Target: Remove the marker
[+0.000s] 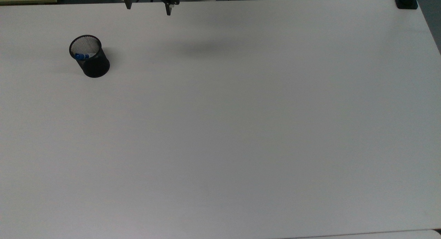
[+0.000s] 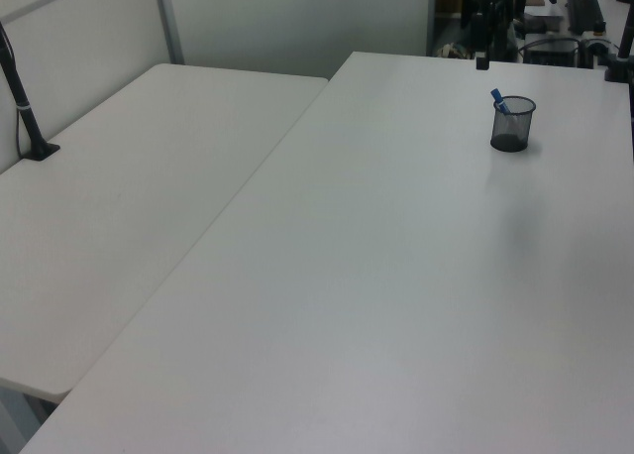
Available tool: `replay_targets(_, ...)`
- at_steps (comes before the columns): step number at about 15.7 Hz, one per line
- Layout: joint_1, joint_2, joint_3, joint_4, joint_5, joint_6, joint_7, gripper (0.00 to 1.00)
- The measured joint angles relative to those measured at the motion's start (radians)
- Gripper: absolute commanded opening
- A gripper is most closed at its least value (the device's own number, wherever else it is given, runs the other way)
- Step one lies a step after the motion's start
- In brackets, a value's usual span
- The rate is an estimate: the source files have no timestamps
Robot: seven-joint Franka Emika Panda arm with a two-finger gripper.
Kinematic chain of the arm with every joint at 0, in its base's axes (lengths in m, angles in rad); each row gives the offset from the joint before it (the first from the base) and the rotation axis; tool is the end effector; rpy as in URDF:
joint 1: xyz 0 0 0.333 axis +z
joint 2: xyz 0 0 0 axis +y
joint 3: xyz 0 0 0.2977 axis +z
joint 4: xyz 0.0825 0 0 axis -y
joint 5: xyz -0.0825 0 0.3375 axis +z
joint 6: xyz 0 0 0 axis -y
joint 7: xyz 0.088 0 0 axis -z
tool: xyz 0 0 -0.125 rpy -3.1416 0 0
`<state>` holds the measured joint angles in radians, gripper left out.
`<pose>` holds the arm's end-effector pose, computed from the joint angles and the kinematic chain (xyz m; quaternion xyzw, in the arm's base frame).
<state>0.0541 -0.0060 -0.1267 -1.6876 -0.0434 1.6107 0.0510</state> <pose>0.5025 -0.0420 0.5450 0.9973 -0.0601 -0.0357 0.0209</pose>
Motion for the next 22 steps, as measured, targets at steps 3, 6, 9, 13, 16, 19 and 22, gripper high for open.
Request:
replay_targets(3, 0.0, 0.0, 0.0, 0.0, 0.0, 0.0, 0.0, 1.0)
replay_targets(6, 0.0, -0.001, 0.0, 0.0, 0.0, -0.011, -0.009, 1.0)
replay_targets(9, 0.0, -0.002, 0.0, 0.0, 0.0, -0.035, -0.012, 1.0)
replay_targets(13, 0.0, -0.002, 0.0, 0.0, 0.0, -0.036, -0.02, 1.0)
replay_targets(16, 0.002, -0.002, 0.0, 0.0, 0.0, -0.036, -0.023, 1.0)
replay_targets(19, 0.008, -0.001, 0.001, -0.003, 0.0, -0.036, -0.024, 1.0)
replay_targets(22, 0.017, 0.012, 0.003, -0.007, 0.0, -0.036, -0.034, 1.0)
